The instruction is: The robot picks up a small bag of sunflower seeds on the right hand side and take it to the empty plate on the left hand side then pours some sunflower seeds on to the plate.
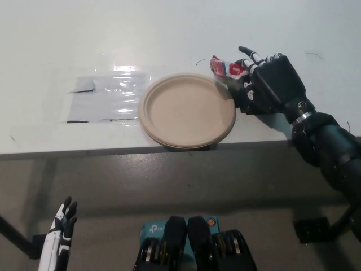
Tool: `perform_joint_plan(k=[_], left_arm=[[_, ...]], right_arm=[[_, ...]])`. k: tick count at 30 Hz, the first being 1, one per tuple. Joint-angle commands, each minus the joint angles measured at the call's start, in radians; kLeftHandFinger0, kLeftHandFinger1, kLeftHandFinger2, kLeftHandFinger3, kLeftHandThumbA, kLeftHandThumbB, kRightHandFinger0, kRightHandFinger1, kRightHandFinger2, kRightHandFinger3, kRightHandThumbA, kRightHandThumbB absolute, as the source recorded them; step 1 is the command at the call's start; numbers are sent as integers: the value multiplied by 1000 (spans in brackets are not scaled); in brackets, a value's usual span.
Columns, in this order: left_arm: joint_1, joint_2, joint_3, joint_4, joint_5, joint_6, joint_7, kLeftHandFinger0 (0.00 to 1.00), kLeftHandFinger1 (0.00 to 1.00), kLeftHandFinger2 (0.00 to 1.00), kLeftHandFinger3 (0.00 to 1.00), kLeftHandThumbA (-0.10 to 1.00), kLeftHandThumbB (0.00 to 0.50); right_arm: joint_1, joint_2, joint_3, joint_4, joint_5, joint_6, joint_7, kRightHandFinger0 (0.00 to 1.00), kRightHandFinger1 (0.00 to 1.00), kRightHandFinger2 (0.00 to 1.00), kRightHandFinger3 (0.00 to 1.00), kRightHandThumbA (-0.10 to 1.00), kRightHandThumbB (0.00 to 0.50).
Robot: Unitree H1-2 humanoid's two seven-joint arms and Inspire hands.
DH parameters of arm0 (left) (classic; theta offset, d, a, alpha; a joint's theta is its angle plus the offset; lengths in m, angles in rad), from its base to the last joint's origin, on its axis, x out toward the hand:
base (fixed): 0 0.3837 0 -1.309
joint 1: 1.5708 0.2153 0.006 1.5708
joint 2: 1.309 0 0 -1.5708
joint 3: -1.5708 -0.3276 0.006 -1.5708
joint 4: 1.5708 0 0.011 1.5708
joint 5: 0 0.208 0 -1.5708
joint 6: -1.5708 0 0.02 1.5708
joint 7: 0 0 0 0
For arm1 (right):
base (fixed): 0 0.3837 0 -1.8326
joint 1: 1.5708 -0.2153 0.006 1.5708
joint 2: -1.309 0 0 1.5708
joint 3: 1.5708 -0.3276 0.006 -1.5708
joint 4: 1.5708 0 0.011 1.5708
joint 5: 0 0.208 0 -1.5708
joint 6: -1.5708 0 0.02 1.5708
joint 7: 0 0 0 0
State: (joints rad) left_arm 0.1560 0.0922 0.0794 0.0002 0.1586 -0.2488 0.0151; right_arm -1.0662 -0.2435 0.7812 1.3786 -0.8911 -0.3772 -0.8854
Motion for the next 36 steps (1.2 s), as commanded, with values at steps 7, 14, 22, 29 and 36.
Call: perform_joint_plan(k=[7,14,22,29,36], left_arm=[[-2,10,9,-21,14,-33,28,1000,1000,1000,1000,1000,0],[-7,10,10,-23,7,-28,22,1000,1000,1000,1000,1000,0],[-13,19,10,-20,8,-33,17,1000,1000,1000,1000,1000,0],[-13,23,7,-26,5,-21,11,1000,1000,1000,1000,1000,0],[-21,28,6,-27,10,-27,12,1000,1000,1000,1000,1000,0]], right_arm=[[-82,-24,55,-31,-62,-17,-79,0,138,755,586,-100,252],[-85,-29,107,-69,-110,-15,-98,0,79,711,541,-100,222],[-92,-47,161,-105,-167,-9,-126,0,56,631,387,-100,245],[-104,-71,198,-131,-218,10,-162,0,0,468,146,-100,264],[-127,-104,247,-158,-294,50,-189,0,0,437,82,-100,281]])
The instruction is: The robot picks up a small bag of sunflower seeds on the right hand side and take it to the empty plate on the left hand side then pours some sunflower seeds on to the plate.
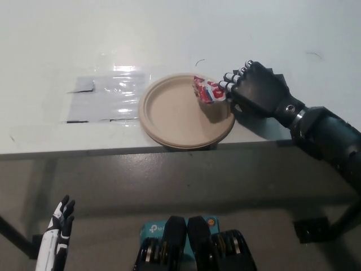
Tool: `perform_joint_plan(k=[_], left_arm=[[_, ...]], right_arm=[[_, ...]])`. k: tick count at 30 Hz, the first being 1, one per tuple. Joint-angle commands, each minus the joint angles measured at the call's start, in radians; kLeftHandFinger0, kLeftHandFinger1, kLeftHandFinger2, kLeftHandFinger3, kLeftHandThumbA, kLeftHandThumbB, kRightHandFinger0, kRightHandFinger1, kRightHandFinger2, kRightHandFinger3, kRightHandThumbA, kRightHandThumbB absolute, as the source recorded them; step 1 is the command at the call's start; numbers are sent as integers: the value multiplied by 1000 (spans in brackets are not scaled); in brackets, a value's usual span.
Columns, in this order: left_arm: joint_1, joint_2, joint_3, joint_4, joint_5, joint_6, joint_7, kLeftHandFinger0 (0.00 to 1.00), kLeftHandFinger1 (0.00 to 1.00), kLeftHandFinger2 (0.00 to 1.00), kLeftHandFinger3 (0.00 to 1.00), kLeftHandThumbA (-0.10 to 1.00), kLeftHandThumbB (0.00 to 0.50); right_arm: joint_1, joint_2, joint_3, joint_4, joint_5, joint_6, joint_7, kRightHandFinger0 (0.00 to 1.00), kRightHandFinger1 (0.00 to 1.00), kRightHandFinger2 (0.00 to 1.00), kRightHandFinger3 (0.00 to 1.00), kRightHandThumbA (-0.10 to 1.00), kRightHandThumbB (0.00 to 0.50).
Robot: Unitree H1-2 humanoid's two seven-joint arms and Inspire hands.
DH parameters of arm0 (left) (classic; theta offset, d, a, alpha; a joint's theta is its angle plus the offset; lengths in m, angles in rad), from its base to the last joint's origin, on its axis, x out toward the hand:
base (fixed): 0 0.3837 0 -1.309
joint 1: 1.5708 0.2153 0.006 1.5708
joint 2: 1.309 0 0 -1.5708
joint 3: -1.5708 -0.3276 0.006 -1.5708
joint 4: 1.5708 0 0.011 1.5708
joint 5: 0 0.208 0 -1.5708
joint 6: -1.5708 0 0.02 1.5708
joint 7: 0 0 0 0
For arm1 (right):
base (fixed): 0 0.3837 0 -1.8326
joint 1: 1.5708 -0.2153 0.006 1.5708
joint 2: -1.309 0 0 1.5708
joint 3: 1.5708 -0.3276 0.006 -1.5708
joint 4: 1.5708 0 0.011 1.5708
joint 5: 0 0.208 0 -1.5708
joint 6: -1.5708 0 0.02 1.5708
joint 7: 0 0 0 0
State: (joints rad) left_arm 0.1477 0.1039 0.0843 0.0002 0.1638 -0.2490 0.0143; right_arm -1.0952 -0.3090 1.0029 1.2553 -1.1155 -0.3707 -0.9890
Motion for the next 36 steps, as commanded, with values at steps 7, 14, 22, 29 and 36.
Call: perform_joint_plan(k=[7,14,22,29,36], left_arm=[[-22,22,1,-24,3,-28,9,1000,1000,1000,1000,1000,0],[-23,28,-3,-13,-13,-41,0,1000,1000,1000,1000,1000,0],[-23,33,-5,-24,-3,-35,3,1000,1000,1000,1000,1000,0],[-28,41,-8,-27,-4,-29,-2,1000,1000,1000,1000,1000,0],[-36,45,-11,-24,3,-35,1,1000,1000,1000,1000,1000,0]], right_arm=[[-134,-62,77,-31,-122,61,-86,0,0,191,46,-100,275],[-170,-82,118,-48,-179,76,-102,0,0,244,24,-100,292],[-201,-80,138,-61,-209,74,-83,0,0,398,66,-100,300],[-214,-78,153,-68,-236,87,-70,0,0,384,32,-100,299],[-252,-79,205,-43,-295,95,-56,0,0,327,58,-100,291]])
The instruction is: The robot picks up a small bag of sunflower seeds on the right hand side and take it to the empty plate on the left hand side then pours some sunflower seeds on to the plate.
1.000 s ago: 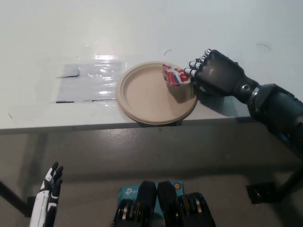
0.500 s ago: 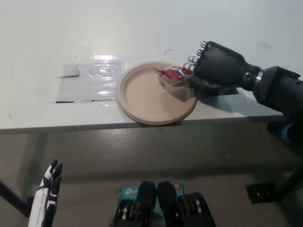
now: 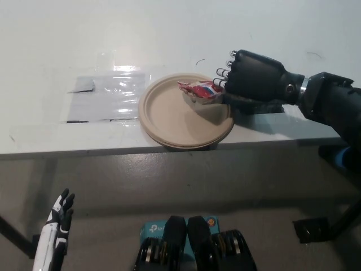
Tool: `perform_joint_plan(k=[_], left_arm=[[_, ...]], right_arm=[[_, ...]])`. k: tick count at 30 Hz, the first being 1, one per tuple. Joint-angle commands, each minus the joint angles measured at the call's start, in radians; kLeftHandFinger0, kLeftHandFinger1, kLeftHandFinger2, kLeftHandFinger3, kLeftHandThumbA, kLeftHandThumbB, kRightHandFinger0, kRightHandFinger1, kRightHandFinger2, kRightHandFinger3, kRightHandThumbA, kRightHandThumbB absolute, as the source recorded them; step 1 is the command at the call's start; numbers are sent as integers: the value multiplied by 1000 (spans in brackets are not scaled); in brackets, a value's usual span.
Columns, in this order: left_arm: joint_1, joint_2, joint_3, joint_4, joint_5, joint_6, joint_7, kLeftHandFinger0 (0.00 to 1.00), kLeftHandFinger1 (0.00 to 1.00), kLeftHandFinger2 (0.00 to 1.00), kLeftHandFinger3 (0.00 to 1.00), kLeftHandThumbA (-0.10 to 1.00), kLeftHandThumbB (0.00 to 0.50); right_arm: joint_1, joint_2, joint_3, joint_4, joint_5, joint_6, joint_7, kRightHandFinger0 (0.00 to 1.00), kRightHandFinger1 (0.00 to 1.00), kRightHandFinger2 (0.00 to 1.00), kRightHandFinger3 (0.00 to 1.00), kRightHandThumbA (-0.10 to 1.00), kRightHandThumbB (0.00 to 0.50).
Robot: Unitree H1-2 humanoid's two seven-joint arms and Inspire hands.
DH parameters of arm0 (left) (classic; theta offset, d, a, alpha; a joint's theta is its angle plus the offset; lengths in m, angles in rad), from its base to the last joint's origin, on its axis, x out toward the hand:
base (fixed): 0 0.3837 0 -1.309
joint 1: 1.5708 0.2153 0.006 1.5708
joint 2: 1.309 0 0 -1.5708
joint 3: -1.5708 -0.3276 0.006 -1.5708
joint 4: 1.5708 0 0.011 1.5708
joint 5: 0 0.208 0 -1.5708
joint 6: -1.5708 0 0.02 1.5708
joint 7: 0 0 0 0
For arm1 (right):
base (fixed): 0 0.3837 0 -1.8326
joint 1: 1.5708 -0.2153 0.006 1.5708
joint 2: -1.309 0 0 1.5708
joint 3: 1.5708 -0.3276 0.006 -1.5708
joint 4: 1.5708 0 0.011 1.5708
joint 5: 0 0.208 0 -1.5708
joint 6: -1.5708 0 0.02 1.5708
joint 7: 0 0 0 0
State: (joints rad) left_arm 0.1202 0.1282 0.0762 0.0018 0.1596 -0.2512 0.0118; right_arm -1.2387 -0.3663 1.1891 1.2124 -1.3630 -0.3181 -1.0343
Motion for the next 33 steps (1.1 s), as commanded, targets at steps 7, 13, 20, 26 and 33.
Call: perform_joint_plan(k=[7,13,20,26,33], left_arm=[[-9,20,-4,-30,-5,-22,-2,1000,1000,1000,1000,1000,0],[-5,23,-6,-31,5,-44,6,1000,1000,1000,1000,1000,0],[-5,27,-5,-45,6,-36,6,1000,1000,992,1000,1000,0],[-14,36,-6,-58,17,-27,4,1000,1000,979,1000,1000,0],[-19,40,-6,-61,15,-24,1,1000,1000,953,1000,1000,0]], right_arm=[[-103,-5,57,14,-63,39,111,0,17,296,61,-100,265],[-73,55,106,43,-80,5,180,0,1,154,112,-89,318],[-31,114,96,66,-65,47,261,0,0,5,8,-100,324],[-47,135,90,83,-61,41,296,0,0,27,17,-100,327],[-81,123,96,73,-74,54,323,0,0,15,31,29,420]])
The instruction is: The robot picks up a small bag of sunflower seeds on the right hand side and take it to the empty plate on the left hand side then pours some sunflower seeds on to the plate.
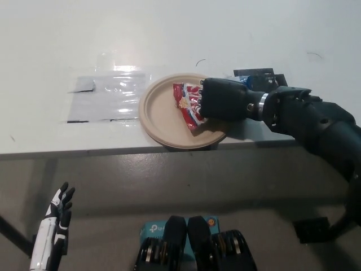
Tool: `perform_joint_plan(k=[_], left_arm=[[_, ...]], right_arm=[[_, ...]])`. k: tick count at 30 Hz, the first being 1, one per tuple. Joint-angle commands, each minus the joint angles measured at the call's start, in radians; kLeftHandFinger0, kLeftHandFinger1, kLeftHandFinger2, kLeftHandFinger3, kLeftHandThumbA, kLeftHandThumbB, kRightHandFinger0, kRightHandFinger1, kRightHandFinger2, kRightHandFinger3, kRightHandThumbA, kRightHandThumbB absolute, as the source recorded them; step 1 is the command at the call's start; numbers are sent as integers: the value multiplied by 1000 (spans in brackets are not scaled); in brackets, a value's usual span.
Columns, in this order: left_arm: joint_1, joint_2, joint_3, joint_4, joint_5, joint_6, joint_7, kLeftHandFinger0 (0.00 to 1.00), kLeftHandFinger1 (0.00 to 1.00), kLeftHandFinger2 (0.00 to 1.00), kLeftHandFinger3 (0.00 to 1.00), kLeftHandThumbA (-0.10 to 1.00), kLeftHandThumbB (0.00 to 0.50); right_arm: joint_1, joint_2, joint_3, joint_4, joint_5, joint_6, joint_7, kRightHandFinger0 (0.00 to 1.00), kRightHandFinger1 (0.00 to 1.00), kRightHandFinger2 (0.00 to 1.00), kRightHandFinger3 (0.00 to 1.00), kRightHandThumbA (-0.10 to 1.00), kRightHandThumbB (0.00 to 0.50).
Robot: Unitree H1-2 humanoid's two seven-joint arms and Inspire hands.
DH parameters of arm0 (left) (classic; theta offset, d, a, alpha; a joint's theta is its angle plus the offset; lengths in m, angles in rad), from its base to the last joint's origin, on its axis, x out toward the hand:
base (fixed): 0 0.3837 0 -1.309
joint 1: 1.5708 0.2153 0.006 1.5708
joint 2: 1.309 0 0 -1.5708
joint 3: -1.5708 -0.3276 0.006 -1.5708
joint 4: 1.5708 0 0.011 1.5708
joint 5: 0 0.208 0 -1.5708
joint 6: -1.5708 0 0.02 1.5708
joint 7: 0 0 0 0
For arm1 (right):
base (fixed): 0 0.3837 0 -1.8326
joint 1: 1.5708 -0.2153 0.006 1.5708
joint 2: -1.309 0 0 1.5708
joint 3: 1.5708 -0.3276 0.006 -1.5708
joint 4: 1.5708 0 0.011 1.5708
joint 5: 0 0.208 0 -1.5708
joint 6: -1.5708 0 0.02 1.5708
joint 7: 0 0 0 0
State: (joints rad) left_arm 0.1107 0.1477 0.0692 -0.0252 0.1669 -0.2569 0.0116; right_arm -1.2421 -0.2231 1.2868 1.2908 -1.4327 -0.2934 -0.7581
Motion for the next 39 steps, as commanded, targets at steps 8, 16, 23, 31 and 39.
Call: perform_joint_plan(k=[8,16,23,31,39], left_arm=[[-4,21,-3,-30,11,-27,4,1000,1000,944,1000,1000,0],[0,17,-4,-27,17,-33,12,1000,1000,921,1000,1000,0],[6,21,2,-23,14,-40,14,1000,1000,914,1000,1000,0],[-5,19,0,-15,23,-48,19,1000,1000,900,1000,1000,0],[-1,22,6,-19,19,-50,20,1000,1000,894,1000,1000,0]], right_arm=[[-81,-62,-45,-28,34,-10,23,0,0,22,151,31,360],[-88,-117,-86,-55,12,48,34,0,0,235,46,18,341],[-34,-133,-90,-95,11,23,22,0,0,272,66,-94,396],[-28,-115,-63,-109,-14,39,49,0,0,208,38,-48,377],[-3,-97,-180,-52,86,99,40,0,59,430,122,-80,286]])
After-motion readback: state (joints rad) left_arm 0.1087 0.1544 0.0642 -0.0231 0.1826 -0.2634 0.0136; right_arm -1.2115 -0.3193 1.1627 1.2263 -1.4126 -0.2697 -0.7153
